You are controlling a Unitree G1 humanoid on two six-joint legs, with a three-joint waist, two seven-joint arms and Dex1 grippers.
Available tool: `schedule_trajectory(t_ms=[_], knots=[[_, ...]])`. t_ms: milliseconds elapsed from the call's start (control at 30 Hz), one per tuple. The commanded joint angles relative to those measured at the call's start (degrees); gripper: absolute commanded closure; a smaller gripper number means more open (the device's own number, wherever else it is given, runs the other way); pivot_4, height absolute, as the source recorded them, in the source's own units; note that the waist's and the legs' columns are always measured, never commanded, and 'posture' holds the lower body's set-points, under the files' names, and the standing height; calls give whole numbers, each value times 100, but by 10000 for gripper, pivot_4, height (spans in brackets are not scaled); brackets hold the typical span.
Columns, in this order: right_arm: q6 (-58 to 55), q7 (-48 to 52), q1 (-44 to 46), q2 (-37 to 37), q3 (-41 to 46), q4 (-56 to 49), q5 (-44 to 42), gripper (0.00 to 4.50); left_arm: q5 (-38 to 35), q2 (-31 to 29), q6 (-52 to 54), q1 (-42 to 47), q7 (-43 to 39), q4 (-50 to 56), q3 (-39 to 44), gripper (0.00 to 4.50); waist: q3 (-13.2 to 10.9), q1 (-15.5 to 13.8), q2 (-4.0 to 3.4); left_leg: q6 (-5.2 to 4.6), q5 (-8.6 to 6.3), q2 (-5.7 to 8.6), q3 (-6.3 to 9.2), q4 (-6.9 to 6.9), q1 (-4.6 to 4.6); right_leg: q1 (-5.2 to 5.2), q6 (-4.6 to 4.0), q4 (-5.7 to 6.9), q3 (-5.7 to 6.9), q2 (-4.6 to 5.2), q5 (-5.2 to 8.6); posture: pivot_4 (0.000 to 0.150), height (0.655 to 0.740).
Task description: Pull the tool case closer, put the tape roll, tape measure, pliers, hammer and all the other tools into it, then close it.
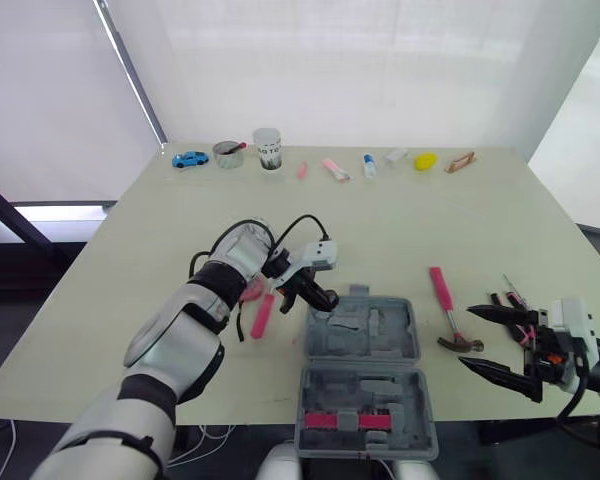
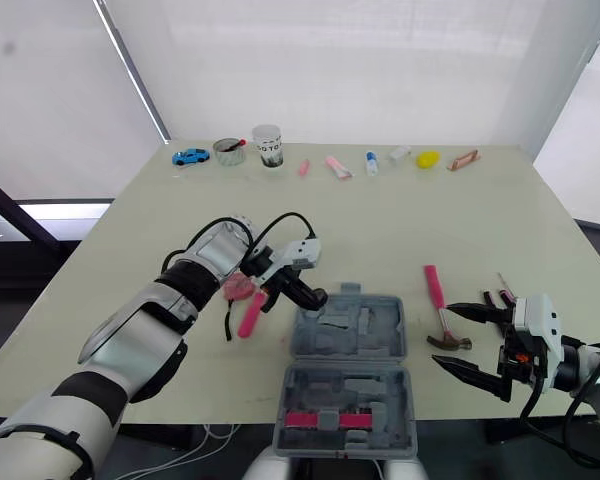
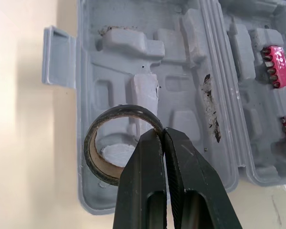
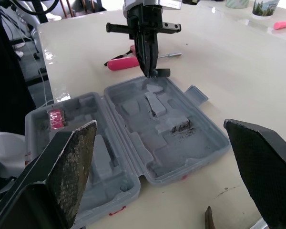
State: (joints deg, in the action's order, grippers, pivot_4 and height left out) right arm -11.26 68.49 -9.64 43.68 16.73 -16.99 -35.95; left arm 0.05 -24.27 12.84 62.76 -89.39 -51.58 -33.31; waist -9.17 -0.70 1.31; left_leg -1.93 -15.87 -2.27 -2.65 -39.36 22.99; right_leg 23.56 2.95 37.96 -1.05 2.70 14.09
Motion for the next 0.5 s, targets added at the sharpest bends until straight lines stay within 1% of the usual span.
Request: schedule_trajectory(t_ms=[33, 500], knots=[[97, 16, 27, 65, 238, -61, -50, 0, 96, 87, -135, 203, -303, -326, 244, 43923, 0, 1, 0, 0, 0, 0, 0, 0, 0, 0, 0, 0, 0, 0, 0, 1500, 7400], [234, 13, -62, 40, 243, -31, 28, 0, 404, 213, -420, 294, -280, -1034, 559, 43923, 0, 2, 0, 0, 0, 0, 1, 0, 0, 0, 0, 0, 1, 0, 0, 1500, 7400]])
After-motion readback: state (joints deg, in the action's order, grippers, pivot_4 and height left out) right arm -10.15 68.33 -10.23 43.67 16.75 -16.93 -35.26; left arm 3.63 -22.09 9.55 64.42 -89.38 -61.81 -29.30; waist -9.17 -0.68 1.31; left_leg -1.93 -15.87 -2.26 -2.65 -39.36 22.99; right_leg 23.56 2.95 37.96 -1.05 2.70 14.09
